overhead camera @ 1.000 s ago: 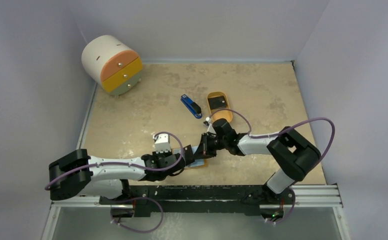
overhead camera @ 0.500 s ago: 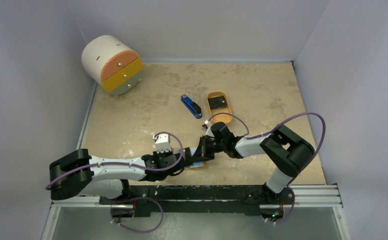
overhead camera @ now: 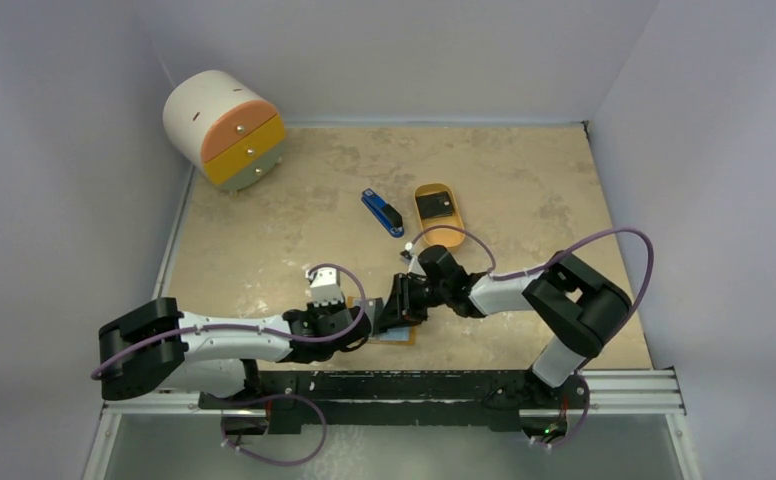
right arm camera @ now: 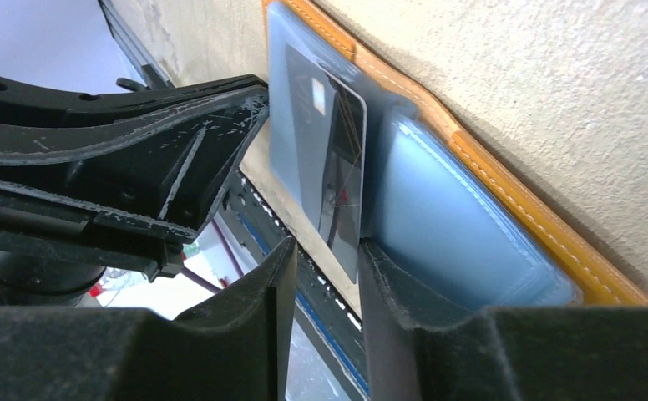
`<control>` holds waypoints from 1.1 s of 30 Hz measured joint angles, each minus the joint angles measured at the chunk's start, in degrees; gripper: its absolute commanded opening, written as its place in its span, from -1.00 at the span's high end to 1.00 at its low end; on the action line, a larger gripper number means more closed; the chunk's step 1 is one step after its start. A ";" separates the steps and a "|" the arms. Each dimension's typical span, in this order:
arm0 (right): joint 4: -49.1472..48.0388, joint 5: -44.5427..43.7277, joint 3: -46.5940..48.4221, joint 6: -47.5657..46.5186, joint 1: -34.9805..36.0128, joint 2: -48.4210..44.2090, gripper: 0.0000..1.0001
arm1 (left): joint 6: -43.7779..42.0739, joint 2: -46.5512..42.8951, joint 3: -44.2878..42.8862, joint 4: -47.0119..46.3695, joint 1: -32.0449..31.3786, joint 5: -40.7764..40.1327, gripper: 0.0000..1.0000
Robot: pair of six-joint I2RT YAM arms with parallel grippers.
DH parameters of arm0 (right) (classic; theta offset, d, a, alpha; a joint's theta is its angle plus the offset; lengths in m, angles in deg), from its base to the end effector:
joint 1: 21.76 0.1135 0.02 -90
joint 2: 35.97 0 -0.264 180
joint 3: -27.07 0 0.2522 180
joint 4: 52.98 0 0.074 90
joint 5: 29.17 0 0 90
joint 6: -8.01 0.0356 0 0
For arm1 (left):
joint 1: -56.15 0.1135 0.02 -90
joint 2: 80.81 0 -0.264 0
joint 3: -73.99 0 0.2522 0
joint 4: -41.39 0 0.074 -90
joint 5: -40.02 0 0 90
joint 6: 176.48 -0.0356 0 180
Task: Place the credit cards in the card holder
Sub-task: Insert the credit card into the card holder.
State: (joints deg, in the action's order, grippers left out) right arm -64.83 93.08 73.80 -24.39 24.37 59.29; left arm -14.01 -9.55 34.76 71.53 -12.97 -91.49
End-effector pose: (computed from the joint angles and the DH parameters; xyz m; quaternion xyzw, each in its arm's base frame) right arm 0.1905 0.2256 0.1252 -0.0382 0.8667 0.4923 0.0709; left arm 0.0919 -0.1747 0.1407 -0.1117 0.9048 -0.0992 0.3988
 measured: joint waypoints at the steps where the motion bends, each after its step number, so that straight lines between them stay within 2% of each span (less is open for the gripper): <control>1: 0.15 -0.09 0.07 -0.13 0.02 -0.33 0.25 | 0.00 0.00 0.07 -0.22 0.00 0.04 0.81; 16: 2.21 -1.20 2.29 -1.44 1.57 -0.74 0.28 | 1.46 -1.20 1.60 -2.32 0.00 0.20 0.81; 24: 3.10 -1.20 5.20 -2.23 3.28 2.01 0.26 | 1.49 -1.55 1.88 -2.60 0.04 0.31 0.82; 29: 4.55 -1.22 6.67 -2.99 3.85 3.63 0.21 | 1.49 -2.43 2.64 -3.19 0.07 0.46 0.82; 33: 6.29 -1.51 8.24 -3.87 4.37 4.11 0.09 | 1.49 -3.85 3.67 -3.54 0.09 0.66 0.82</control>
State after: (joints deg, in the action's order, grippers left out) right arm -58.53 91.57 82.04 -28.26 28.74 63.40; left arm -12.53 -13.40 38.43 67.99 -12.89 -90.84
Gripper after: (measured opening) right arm 0.410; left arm 0.094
